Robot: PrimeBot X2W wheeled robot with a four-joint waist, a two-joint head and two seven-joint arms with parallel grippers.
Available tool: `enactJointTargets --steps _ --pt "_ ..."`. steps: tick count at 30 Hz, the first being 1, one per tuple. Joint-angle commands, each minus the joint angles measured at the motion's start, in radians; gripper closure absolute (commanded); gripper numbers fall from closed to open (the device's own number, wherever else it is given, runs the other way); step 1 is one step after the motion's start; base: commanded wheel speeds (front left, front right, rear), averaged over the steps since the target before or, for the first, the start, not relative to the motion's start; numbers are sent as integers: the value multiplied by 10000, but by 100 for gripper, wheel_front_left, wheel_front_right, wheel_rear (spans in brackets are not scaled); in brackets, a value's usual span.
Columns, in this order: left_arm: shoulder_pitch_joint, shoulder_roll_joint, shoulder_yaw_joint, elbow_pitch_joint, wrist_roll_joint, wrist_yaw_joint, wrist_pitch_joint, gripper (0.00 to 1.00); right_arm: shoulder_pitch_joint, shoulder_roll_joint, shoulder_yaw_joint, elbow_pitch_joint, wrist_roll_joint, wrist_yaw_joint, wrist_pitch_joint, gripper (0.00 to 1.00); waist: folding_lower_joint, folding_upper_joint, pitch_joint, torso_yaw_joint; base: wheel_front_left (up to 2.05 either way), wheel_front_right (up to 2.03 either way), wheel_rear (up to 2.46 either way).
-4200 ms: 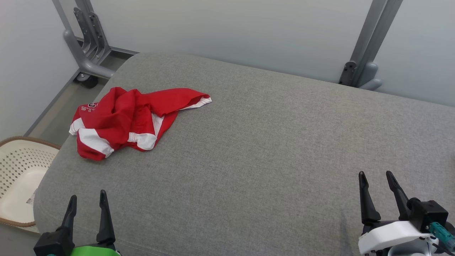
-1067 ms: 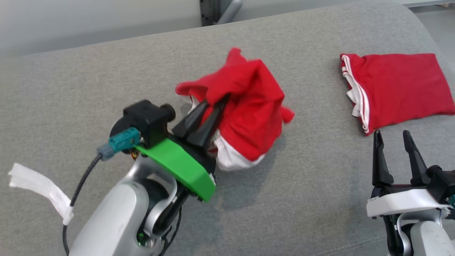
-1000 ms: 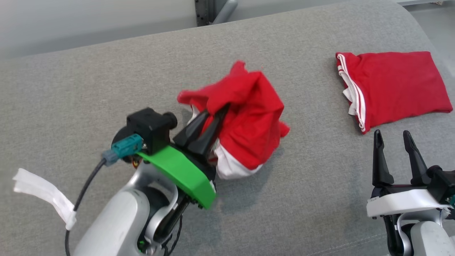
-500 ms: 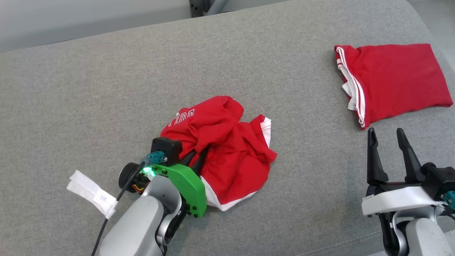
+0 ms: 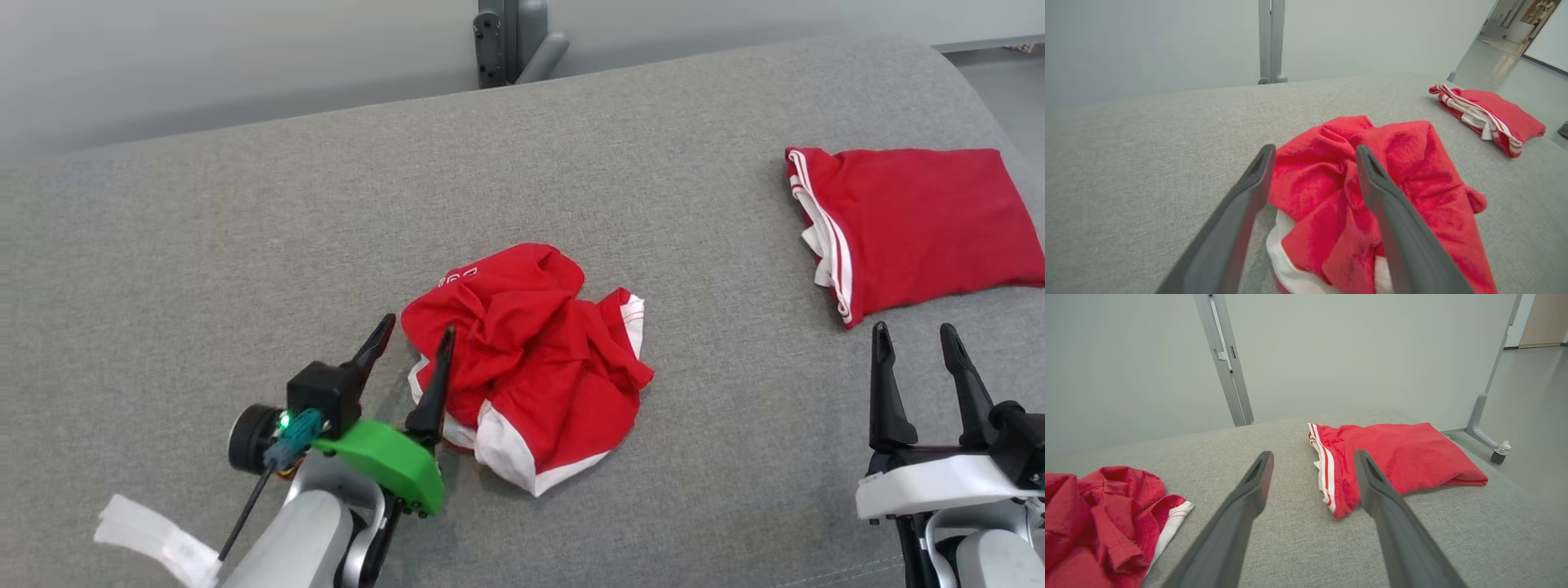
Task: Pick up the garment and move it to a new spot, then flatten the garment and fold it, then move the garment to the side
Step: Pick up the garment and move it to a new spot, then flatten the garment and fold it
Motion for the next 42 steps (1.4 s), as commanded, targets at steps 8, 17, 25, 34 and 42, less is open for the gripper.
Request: enactJointTargets --steps 8,17,25,34,42 --pt "2277 834 855 -1448 295 839 -803 0 793 -14 -387 -246 -583 1 -23 0 0 0 -966 1069 0 0 0" --pt "4059 537 2851 -2513 1468 362 -845 0 1511 -16 -598 -186 -804 1 -23 0 0 0 -1507 1810 0 0 0" --pt "4738 -337 4476 -2474 2277 -737 -846 0 1717 -13 -402 -132 -603 1 -25 0 0 0 -1669 1894 0 0 0" --pt "4772 -915 5328 -2342 2935 -1382 -847 0 1804 -16 -286 -64 -588 2 -23 0 0 0 -1682 1897 0 0 0" --pt "4742 -1108 5618 -2299 3183 -1562 -847 0 1702 -14 -281 -50 -665 2 -23 0 0 0 -1643 1865 0 0 0"
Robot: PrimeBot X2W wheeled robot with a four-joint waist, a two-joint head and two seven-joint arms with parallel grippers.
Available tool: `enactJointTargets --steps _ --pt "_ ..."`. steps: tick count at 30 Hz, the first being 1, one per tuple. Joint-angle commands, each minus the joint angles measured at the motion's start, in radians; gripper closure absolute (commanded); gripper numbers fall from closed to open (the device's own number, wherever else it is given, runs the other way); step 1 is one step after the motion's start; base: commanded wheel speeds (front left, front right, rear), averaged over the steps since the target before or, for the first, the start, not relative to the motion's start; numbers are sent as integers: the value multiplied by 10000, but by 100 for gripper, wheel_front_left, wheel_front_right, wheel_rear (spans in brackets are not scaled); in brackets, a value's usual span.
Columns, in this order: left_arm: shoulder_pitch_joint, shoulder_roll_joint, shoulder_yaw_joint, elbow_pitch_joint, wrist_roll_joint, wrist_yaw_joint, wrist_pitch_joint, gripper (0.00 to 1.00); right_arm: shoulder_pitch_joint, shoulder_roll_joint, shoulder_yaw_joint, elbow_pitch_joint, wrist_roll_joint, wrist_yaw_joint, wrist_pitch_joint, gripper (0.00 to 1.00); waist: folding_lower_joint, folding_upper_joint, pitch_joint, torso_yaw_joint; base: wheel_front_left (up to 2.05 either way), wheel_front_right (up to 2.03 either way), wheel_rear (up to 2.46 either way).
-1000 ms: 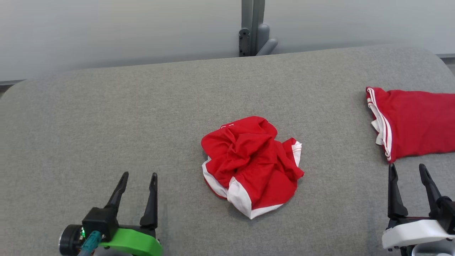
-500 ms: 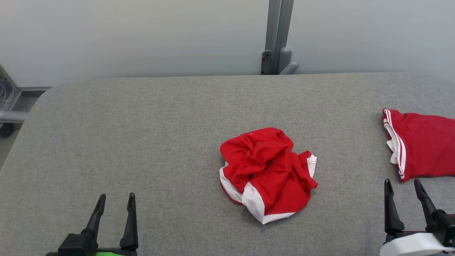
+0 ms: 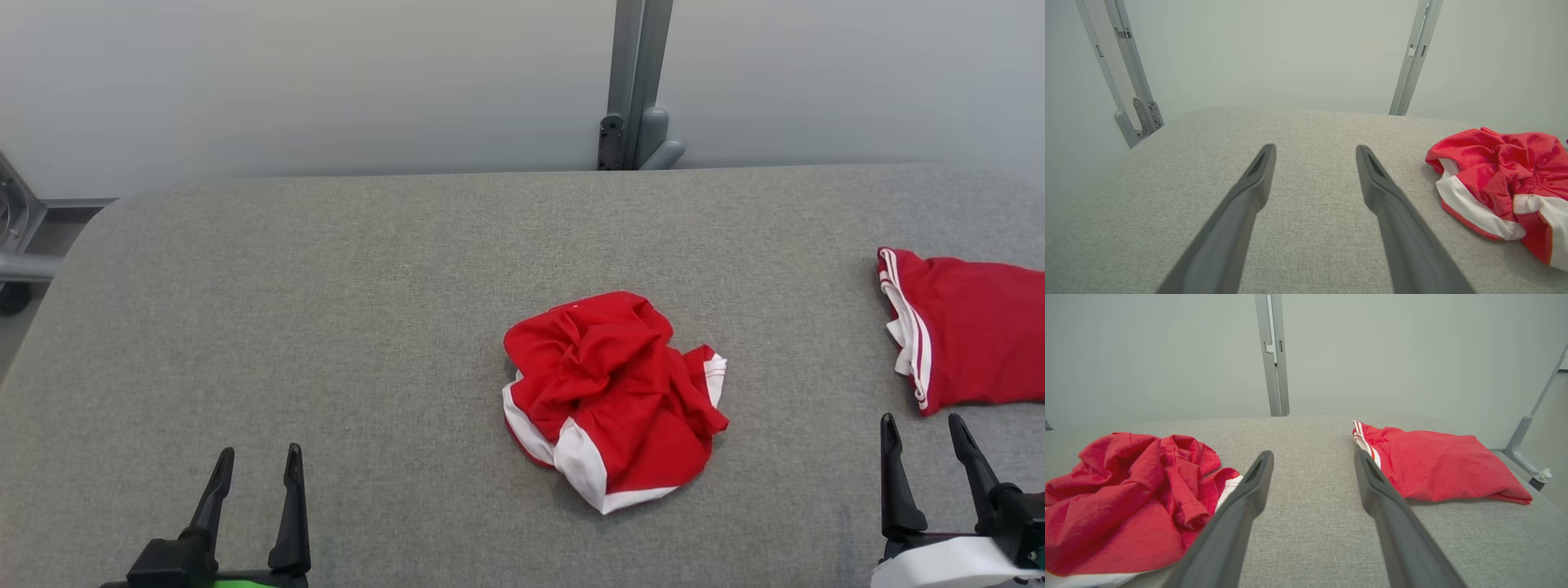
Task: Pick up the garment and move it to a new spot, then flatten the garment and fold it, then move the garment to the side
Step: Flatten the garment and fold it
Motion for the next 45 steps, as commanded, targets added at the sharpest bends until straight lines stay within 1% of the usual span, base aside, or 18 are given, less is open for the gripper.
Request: enactJointTargets --steps 1,13,19,22,25,28,32,35,40,45 --pt "54 -42 37 13 56 -30 -25 0 4 -16 -3 32 -22 2 -23 0 0 0 10 -9 0 0 0" --pt "-68 -132 128 26 189 -79 -25 0 -77 -16 -30 -13 -81 2 -25 0 0 0 92 -172 0 0 0" --pt "-325 -158 -300 -358 111 -84 -24 0 -153 -14 23 -38 -121 2 -23 0 0 0 191 -356 0 0 0" --pt "-621 -133 -853 -621 70 -85 -24 0 -273 -16 58 -81 -138 2 -23 0 0 0 348 -490 0 0 0" --pt "-946 28 -1537 -754 -54 -86 -21 0 -407 -14 110 -120 -142 2 -23 0 0 0 550 -673 0 0 0" --pt "-1353 249 -2555 -697 -277 -86 -13 0 -590 -16 152 -162 -134 2 -23 0 0 0 795 -903 0 0 0" --pt "-2025 531 -3896 -586 -853 -85 444 0 -795 -14 179 -182 -94 2 -25 0 0 0 1183 -1203 0 0 0" --pt "-2467 687 -4536 -347 -1151 -86 909 0 -917 -14 223 -171 -36 2 -25 0 0 0 1423 -1416 0 0 0" --pt "-2935 830 -5316 175 -1769 -86 1921 0 -1060 -14 244 -116 -2 2 -25 0 0 0 1659 -1785 0 0 0" --pt "-3017 1027 -5718 165 -2176 -86 2249 0 -1113 -12 186 -134 42 2 -23 0 0 0 1779 -1974 0 0 0"
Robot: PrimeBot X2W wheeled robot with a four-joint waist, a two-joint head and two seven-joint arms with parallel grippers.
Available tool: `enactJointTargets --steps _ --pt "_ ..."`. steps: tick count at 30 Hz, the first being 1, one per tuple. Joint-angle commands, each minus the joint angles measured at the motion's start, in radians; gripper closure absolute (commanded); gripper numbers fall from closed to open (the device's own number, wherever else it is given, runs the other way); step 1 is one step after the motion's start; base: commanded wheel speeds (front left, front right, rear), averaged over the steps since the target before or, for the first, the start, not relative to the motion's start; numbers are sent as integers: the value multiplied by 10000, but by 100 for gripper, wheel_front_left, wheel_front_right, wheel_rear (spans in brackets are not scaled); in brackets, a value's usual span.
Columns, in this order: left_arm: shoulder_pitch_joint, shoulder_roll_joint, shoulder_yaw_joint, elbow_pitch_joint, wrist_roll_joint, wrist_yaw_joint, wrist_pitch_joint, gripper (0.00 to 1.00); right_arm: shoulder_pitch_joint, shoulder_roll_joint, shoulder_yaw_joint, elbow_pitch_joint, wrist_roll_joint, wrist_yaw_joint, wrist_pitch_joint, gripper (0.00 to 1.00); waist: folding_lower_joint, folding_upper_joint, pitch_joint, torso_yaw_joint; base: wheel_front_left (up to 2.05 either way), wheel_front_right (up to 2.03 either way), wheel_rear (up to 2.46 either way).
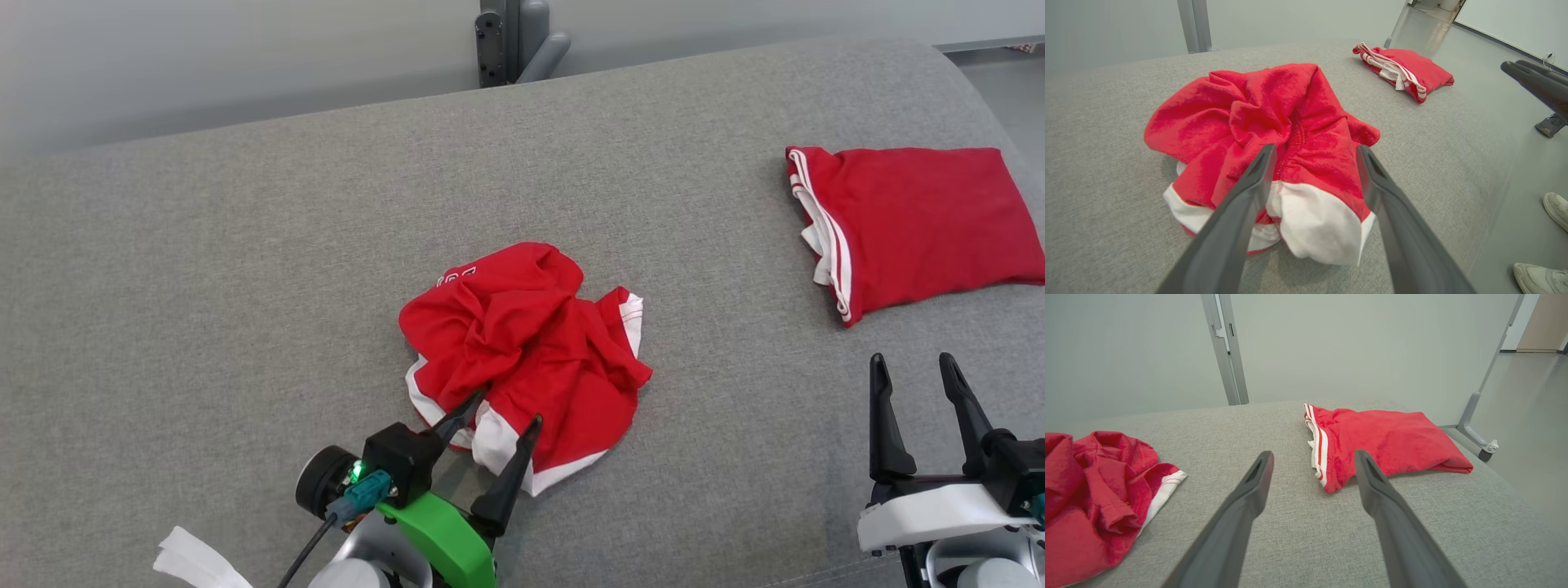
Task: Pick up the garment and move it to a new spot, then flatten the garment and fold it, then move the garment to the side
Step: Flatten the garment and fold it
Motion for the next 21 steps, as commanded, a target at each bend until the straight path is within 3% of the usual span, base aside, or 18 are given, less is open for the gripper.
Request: enactJointTargets --steps 1,14,17,18,21 --pt "-120 108 -101 -37 -179 -31 74 0 -90 -11 -14 -10 61 2 -25 0 0 0 133 -156 0 0 0" --pt "-504 290 -101 606 -726 16 592 2 -297 -12 77 60 94 2 -23 0 0 0 282 -284 0 0 0" --pt "-550 334 -243 709 -793 5 727 86 -301 -11 67 72 115 2 -25 0 0 0 321 -300 0 0 0" --pt "-566 343 -283 707 -763 2 749 100 -303 -12 55 70 131 2 -23 0 0 0 334 -296 0 0 0" --pt "-554 366 -487 601 -763 -6 744 100 -281 -12 15 79 175 2 -23 0 0 0 357 -262 0 0 0"
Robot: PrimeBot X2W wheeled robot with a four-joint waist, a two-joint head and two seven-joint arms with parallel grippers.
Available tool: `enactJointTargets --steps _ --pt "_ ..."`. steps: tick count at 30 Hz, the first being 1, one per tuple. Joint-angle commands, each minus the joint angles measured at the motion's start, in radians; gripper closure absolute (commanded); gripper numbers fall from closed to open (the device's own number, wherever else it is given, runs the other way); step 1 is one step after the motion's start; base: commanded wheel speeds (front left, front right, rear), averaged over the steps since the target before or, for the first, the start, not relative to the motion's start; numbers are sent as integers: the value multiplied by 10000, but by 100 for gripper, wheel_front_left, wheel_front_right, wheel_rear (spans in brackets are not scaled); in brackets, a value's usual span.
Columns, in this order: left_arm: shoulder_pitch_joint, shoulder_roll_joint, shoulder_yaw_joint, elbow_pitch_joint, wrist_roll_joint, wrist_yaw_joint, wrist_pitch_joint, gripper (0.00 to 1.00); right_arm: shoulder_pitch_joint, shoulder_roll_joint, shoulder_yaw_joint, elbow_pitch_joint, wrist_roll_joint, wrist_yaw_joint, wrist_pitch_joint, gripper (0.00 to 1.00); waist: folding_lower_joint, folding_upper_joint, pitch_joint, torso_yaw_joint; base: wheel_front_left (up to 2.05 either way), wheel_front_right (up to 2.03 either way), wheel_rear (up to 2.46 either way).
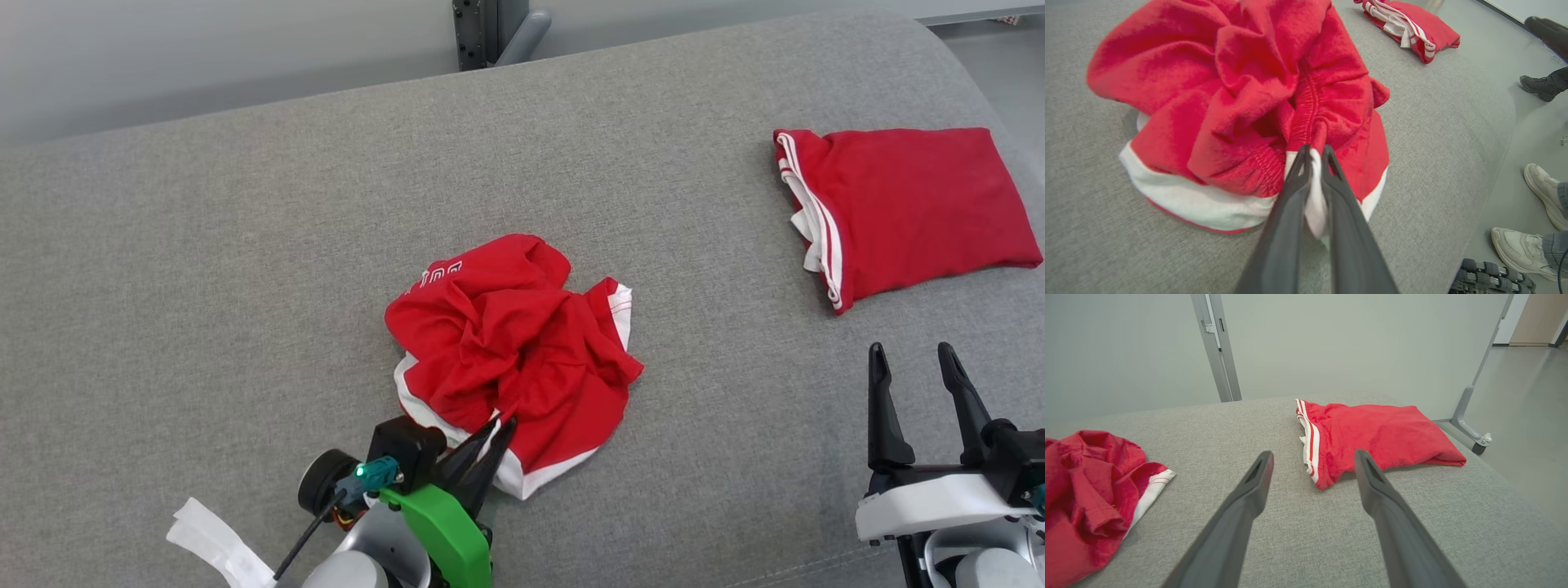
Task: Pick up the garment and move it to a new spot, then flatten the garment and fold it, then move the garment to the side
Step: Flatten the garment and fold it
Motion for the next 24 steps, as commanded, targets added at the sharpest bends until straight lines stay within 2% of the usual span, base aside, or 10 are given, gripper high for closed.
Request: enactJointTargets --steps 1,5,14,20,22,24 --pt "-134 104 -98 -78 80 -19 6 100 -57 -12 -34 27 59 2 -23 0 0 0 11 32 0 0 0" --pt "-76 134 -430 -385 370 10 -131 100 -25 -14 -86 33 104 2 -23 0 0 0 5 157 0 0 0" --pt "-127 191 -1512 -1538 1825 465 157 100 -49 -14 -118 28 58 2 -23 0 0 0 12 572 0 0 0" --pt "-384 106 -2200 -1090 2642 536 217 99 -230 -14 -62 26 70 2 -25 0 0 0 240 756 0 0 0" --pt "-455 -11 -2344 -644 2739 524 34 84 -281 -15 -60 42 55 2 -25 0 0 0 329 796 0 0 0" --pt "-577 -95 -2454 -146 2838 476 -224 60 -323 -14 -59 65 54 2 -25 0 0 0 397 806 0 0 0"
